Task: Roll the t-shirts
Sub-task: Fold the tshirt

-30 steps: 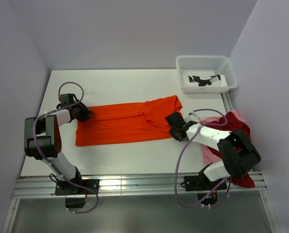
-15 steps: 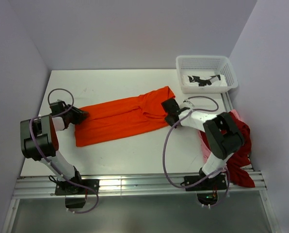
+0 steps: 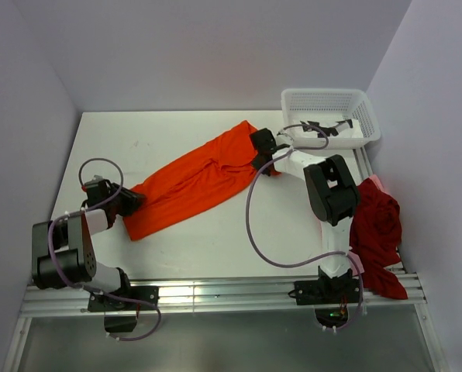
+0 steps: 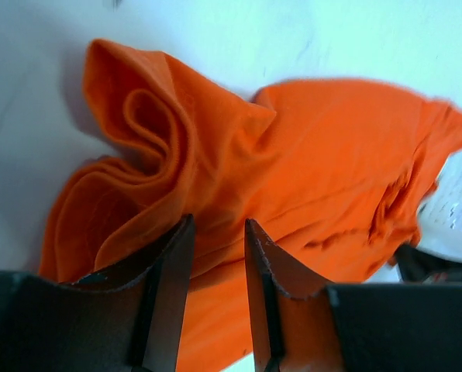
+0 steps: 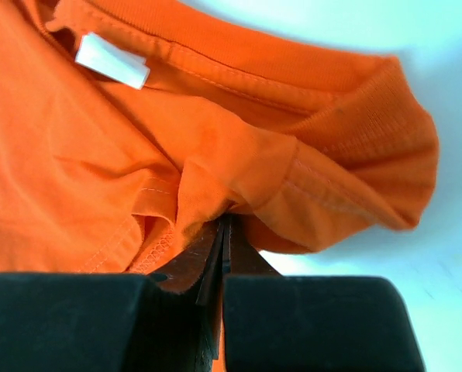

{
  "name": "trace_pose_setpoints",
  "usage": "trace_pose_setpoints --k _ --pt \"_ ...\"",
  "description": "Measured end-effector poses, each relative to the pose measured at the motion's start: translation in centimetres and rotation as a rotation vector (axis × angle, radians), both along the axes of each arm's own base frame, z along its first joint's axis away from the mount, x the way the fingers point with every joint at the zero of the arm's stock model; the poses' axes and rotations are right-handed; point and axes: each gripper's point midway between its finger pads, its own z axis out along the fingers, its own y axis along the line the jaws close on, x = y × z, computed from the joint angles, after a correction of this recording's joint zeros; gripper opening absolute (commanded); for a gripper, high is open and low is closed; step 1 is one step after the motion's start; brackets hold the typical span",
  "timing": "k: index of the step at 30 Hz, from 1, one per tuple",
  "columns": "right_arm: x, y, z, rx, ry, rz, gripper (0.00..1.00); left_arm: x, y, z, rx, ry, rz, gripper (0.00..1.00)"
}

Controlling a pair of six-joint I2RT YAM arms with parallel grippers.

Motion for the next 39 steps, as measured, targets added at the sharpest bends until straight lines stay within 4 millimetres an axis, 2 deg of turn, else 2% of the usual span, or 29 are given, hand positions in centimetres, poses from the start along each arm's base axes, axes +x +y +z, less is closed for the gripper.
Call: trace_pose_setpoints --k 3,6,13,17,20,24,28,31,32,34,37,39 --pt "1.8 0.7 0.1 0.005 -0.006 0.045 0.0 -1.6 -1.0 0.0 0.007 0.023 -0.009 0.4" --pt "3.3 1.0 0.2 0.005 -0.006 0.095 0.0 -2.5 -2.2 0.1 0.014 0.046 -0.036 0.4" --pt "8.0 2.5 0.6 0.011 -0.039 0.225 0.0 -5.1 -5.2 -0.1 0.01 0.085 -0.106 0.4" --pt "10.6 3.6 0.7 0.031 -0.055 0.287 0.0 -7.1 -6.0 0.0 0.007 0.101 -0.115 0.41" --pt "11.5 3.4 0.7 0.045 -0.06 0.318 0.02 -8.7 -6.7 0.3 0.026 0.108 -0.136 0.42" --pt "12.5 2.7 1.1 0.058 -0.074 0.339 0.09 -10.1 -7.9 1.1 0.041 0.106 -0.17 0.44" --pt "14.2 2.7 1.8 0.091 -0.111 0.363 0.16 -11.7 -10.2 1.4 0.025 0.111 -0.227 0.47" --pt "14.7 3.0 2.5 0.127 -0.133 0.393 0.41 -13.5 -11.6 1.0 0.03 0.143 -0.28 0.52" --pt "14.8 3.1 2.8 0.14 -0.141 0.407 0.5 -13.9 -11.6 0.8 0.036 0.156 -0.284 0.54" --pt "15.1 3.6 3.4 0.162 -0.162 0.436 0.53 -14.4 -11.1 0.5 0.061 0.179 -0.267 0.6" --pt "15.0 4.1 3.9 0.197 -0.182 0.468 0.57 -14.3 -10.5 1.0 0.092 0.194 -0.243 0.61" --pt "13.9 4.4 4.0 0.216 -0.175 0.489 0.57 -13.8 -10.3 1.7 0.108 0.193 -0.233 0.61"
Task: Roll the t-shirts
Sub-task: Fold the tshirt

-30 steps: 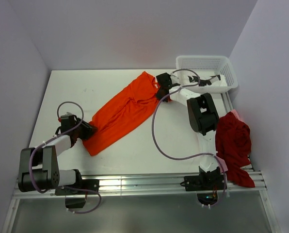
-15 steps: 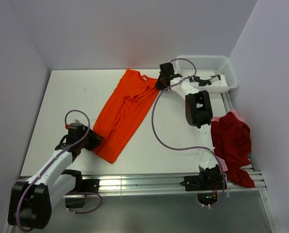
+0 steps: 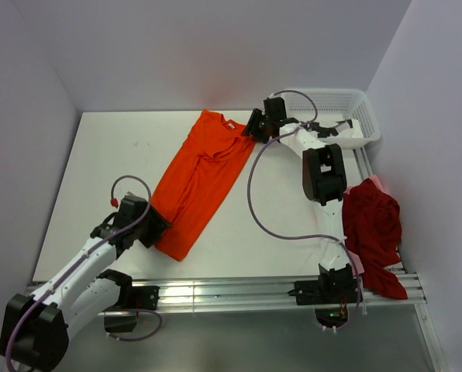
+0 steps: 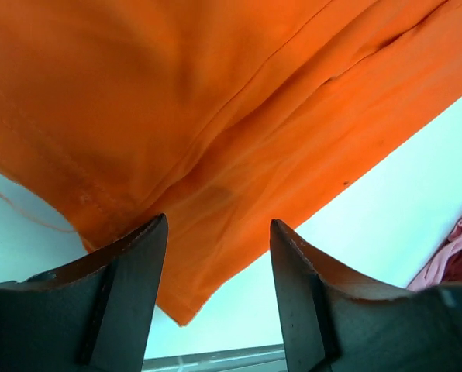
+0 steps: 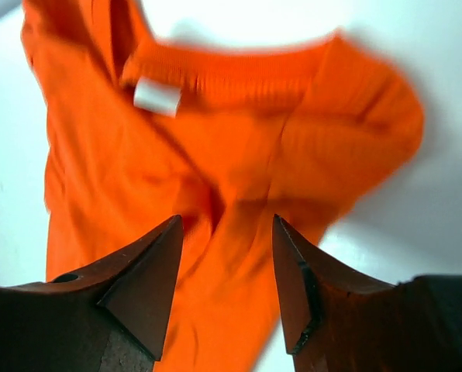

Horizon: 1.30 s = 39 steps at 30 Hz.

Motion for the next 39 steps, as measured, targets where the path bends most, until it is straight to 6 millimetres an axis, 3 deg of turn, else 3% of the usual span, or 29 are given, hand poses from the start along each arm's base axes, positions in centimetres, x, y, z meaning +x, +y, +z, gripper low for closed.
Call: trace_pose_setpoints --k 4,6,9,11,13,18,22,27,34,39 --pt "-3.9 -0.3 1.4 0.017 0.026 0.024 0.57 2.4 0.4 2.4 0.066 -0.025 0.015 0.61" --pt "-6.1 -0.6 3.1 0.028 0.017 0.026 0.53 4.0 0.5 4.1 0.097 -0.062 0.018 0.61" --pt "-7.7 -0.8 5.4 0.053 -0.025 0.02 0.5 6.6 0.8 6.7 0.146 -0.124 0.027 0.61" --pt "-8.2 -0.6 6.3 0.074 -0.048 0.017 0.49 8.0 1.0 7.4 0.169 -0.149 0.034 0.59" --pt "-8.5 -0.3 6.0 0.091 -0.052 0.012 0.49 8.7 1.4 6.7 0.18 -0.136 0.036 0.59" --pt "-10.8 0.7 1.2 0.108 0.056 -0.005 0.51 8.9 3.9 2.9 0.21 -0.036 0.068 0.59" --pt "-11.6 1.2 -1.3 0.112 0.113 -0.018 0.52 9.0 5.3 1.6 0.217 -0.007 0.089 0.58" --pt "-11.3 1.3 -2.3 0.119 0.124 -0.034 0.52 9.6 5.2 1.0 0.207 -0.016 0.077 0.56" --pt "-10.3 1.3 -2.9 0.114 0.115 -0.059 0.5 8.9 5.0 -1.4 0.206 0.036 0.052 0.56" --pt "-9.1 1.7 -3.1 0.127 0.105 -0.066 0.36 9.2 4.7 -1.8 0.195 0.03 0.042 0.51"
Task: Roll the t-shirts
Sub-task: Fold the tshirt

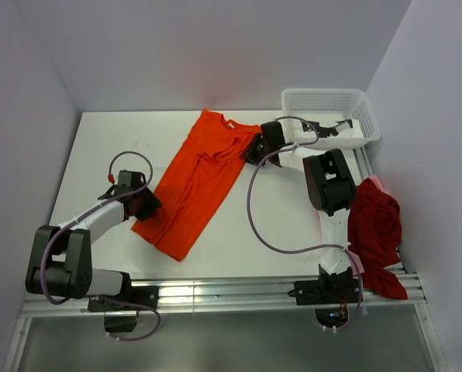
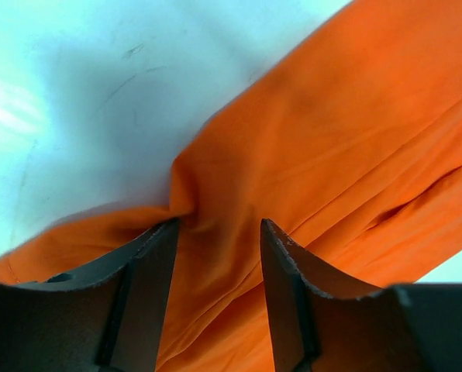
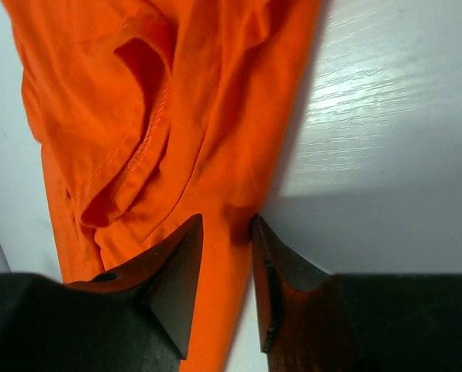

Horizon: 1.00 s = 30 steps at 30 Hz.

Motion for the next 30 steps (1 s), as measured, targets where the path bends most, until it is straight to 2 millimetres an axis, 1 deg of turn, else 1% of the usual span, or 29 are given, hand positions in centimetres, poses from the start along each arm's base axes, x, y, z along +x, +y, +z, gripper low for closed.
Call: trace_pose_setpoints --k 1,2,3,4,6,7,9,11,14,18,22,26,30 --pt "0.1 0.0 -0.1 -0.001 0.001 -0.006 0.33 0.2 -0.1 0.0 -0.004 -0.007 -0.001 0.51" --pt "0.2 0.0 -0.2 -0.001 0.003 -0.007 0.26 0.4 -0.2 -0.1 -0.012 -0.02 -0.003 0.5" --pt "0.4 0.1 -0.4 0.0 0.004 -0.007 0.24 0.5 -0.3 -0.2 -0.019 -0.029 -0.003 0.5" --pt "0.7 0.1 -0.5 0.0 0.004 -0.008 0.19 0.7 -0.6 -0.2 -0.032 -0.048 -0.005 0.49" --pt "1.3 0.5 -0.7 0.007 0.001 -0.005 0.14 1.1 -1.0 -0.2 -0.051 -0.076 -0.004 0.49" --pt "1.7 0.6 -0.6 0.01 -0.002 -0.005 0.09 1.2 -1.4 -0.1 -0.059 -0.09 -0.008 0.49" --pt "2.1 0.7 -0.7 0.01 -0.006 -0.007 0.07 1.4 -2.5 -0.1 -0.073 -0.11 -0.023 0.49" --pt "2.2 0.6 -0.7 0.009 -0.002 -0.009 0.04 1.5 -4.3 -0.1 -0.093 -0.123 -0.059 0.48" --pt "2.4 0.3 -0.8 0.01 0.002 -0.013 0.02 1.3 -6.8 -0.1 -0.126 -0.137 -0.104 0.48" --pt "3.2 -1.2 -0.7 0.012 0.001 -0.034 0.0 0.2 -9.3 -0.1 -0.163 -0.14 -0.142 0.48" --pt "3.7 -2.9 -0.7 0.013 0.01 -0.051 0.0 -1.7 -11.5 -0.1 -0.197 -0.124 -0.185 0.49" --pt "4.2 -2.9 -0.8 0.015 0.013 -0.032 0.0 -3.6 -12.7 -0.1 -0.232 -0.105 -0.196 0.49" --pt "5.0 -2.7 -0.6 0.018 0.017 -0.019 0.0 -6.1 -14.0 0.0 -0.259 -0.07 -0.225 0.51"
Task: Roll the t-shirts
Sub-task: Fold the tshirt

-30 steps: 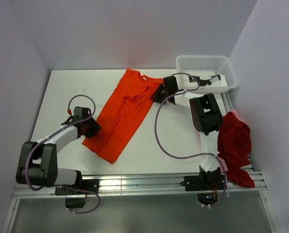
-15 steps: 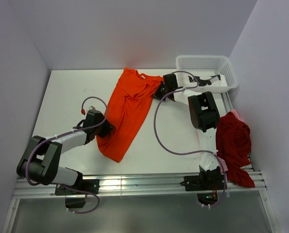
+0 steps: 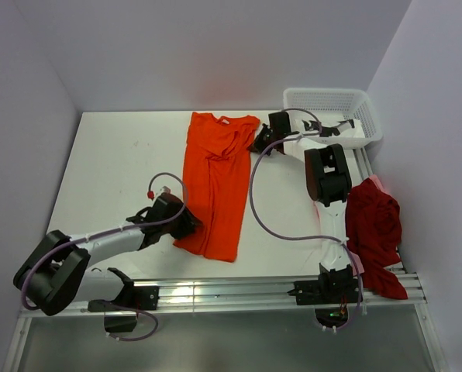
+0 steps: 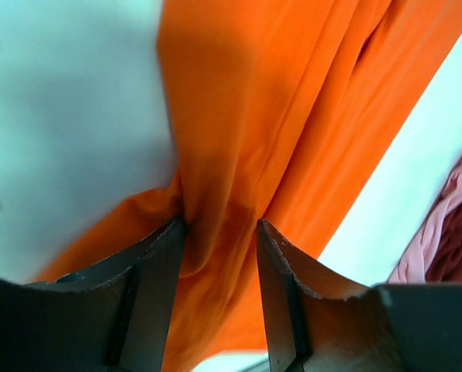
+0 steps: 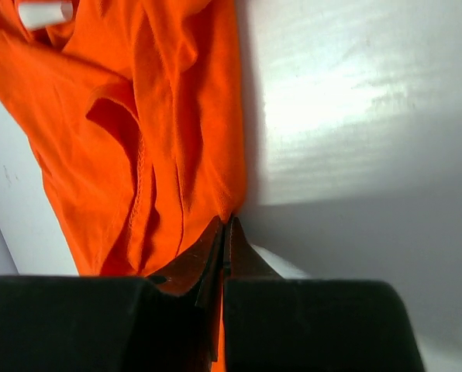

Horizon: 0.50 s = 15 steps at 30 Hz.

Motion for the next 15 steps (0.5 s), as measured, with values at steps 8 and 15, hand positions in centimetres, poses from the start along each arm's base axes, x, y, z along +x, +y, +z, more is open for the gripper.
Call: trace_pose_setpoints --k 8,15 --pt "1.3 0.2 0.1 0.0 0.002 0.025 0.09 -3.4 0.0 0.1 -0.009 0.051 -0.019 0.56" --pt "1.5 0.3 0.7 -0.04 -0.016 0.059 0.38 -3.6 1.5 0.2 0.07 0.09 -0.01 0.6"
